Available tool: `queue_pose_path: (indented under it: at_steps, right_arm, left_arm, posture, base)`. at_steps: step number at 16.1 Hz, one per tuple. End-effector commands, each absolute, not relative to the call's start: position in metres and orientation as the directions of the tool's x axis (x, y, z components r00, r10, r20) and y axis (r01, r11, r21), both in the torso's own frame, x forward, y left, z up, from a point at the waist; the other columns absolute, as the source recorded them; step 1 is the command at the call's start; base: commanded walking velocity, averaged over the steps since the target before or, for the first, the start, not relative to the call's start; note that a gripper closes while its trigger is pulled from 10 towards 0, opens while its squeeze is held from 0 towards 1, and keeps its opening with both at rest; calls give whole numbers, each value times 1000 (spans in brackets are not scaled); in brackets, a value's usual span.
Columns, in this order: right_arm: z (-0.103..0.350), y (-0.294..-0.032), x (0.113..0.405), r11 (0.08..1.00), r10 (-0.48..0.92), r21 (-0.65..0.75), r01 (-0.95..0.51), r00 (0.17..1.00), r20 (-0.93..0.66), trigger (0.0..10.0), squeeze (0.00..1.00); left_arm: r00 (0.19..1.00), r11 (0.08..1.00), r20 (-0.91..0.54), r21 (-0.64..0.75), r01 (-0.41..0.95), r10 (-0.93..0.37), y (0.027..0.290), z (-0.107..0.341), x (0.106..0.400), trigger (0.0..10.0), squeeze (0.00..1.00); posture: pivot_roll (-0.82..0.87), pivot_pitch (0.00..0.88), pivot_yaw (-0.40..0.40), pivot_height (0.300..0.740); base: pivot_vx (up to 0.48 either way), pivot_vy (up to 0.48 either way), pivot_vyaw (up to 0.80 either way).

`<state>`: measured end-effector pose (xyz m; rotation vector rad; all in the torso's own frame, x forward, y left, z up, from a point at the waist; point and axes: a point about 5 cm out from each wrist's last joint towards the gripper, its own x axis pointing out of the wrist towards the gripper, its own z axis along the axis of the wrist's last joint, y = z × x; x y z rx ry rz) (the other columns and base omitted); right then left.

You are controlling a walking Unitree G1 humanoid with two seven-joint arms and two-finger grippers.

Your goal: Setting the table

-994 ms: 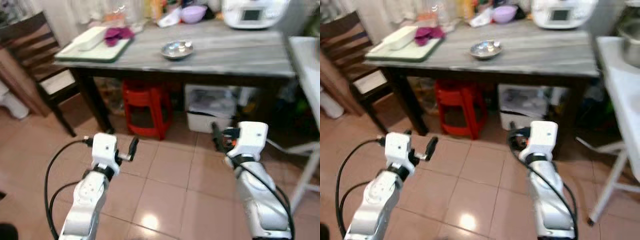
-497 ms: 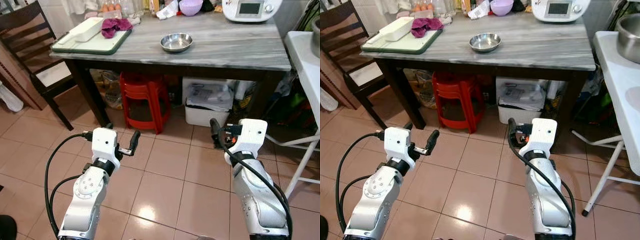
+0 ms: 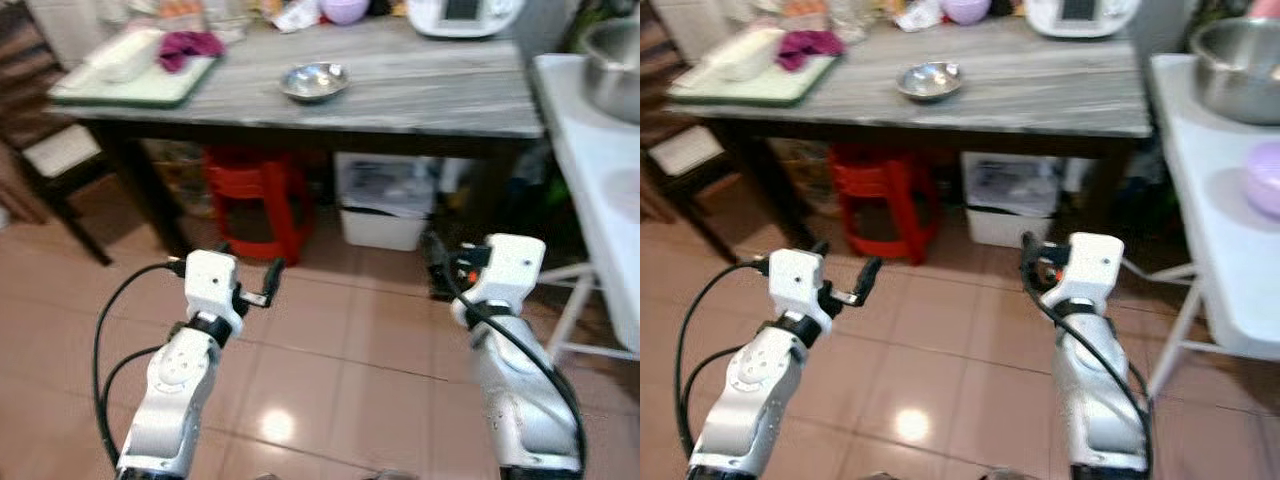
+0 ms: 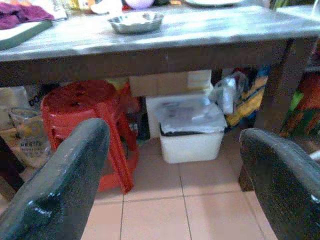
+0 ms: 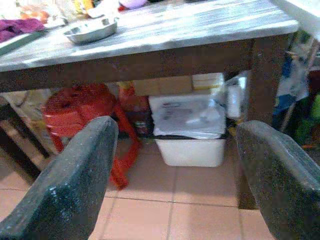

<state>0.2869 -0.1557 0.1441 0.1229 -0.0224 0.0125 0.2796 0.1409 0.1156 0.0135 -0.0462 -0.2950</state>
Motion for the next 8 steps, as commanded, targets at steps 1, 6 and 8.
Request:
queue_pose_path:
  at_steps: [1,6,8]
  right_arm:
    - [149,-157,286,992,8,124,-13,999,42,10000,0]
    - [151,-156,286,993,14,120,-21,999,52,10000,0]
    - [151,-157,287,992,12,123,-19,999,53,10000,0]
  left_arm:
    - [956,957,43,17,291,-291,144,116,278,10000,0]
    - [953,954,45,19,298,-299,144,117,280,10000,0]
    - [952,953,47,17,301,-302,143,118,280,10000,0]
  posture:
    - [-150,123,109,740]
    - [-152,123,110,740]
    - [-152,122,110,740]
  base:
    - [0,-356,0]
    - [0,-357,0]
    - [0,-356,-481]
